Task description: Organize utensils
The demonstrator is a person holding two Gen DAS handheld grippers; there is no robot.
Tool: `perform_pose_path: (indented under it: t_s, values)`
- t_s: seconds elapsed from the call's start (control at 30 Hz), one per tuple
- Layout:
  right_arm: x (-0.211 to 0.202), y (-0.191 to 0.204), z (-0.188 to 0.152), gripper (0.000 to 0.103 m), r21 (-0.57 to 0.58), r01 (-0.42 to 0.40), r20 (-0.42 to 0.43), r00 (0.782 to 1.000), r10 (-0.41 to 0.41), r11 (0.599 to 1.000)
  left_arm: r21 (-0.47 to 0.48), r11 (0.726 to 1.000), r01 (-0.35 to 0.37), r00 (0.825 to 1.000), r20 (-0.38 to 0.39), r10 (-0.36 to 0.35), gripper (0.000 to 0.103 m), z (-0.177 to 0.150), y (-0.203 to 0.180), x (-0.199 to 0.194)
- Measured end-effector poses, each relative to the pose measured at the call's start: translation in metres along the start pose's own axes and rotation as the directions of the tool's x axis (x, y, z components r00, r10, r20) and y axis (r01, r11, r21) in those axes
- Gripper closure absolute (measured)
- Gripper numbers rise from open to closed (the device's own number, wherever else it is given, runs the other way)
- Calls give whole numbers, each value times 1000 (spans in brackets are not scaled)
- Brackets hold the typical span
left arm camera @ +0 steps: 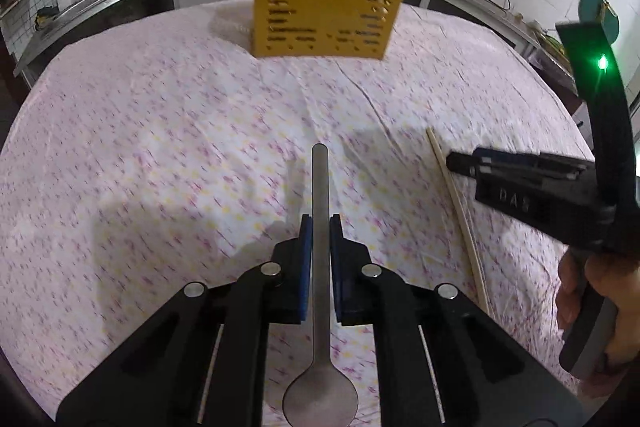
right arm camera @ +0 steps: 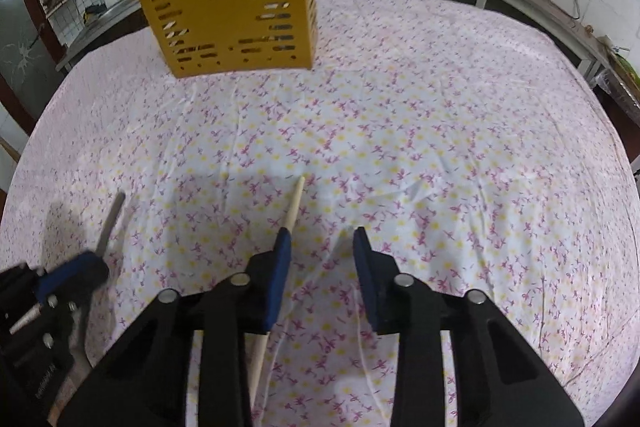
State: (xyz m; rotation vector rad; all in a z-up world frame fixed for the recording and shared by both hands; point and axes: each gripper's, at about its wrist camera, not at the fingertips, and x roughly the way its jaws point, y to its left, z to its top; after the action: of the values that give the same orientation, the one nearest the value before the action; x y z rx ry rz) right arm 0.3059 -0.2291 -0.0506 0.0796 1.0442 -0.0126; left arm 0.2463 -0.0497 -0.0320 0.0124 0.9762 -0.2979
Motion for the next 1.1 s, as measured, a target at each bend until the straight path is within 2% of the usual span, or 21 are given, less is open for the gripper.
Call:
perform_pose_path:
  t_s: [0.13,0.4,0.53,0.67,0.9,1.1]
  values:
    - [-1,-1,9,73,23,-34,-49,998,35,999,-16,1000,-2,1000,11,2,96,10,10,-2]
    - [12,7,11,77,15,-28,-101,994,29,999,-38,999,-2,999,35,3,96,28,23,-3]
    - [14,8,15,95,29,-39,-81,996,42,999,-54,999,-8,999,40,10,96,40,30,-2]
    - [15,-4,22,96,58,-86,-81,993,90,995,-62,998,0,998,67,5,96,54,34,-9]
    - [-5,-17,35,97,57,-127,-1,992,127,990,-76,997,31,994,110,-22,95,73,35,-20]
    - [-37,-30,44,97,62,-147,130,982,138,987,-80,995,52,988,151,-39,95,77,30,-27]
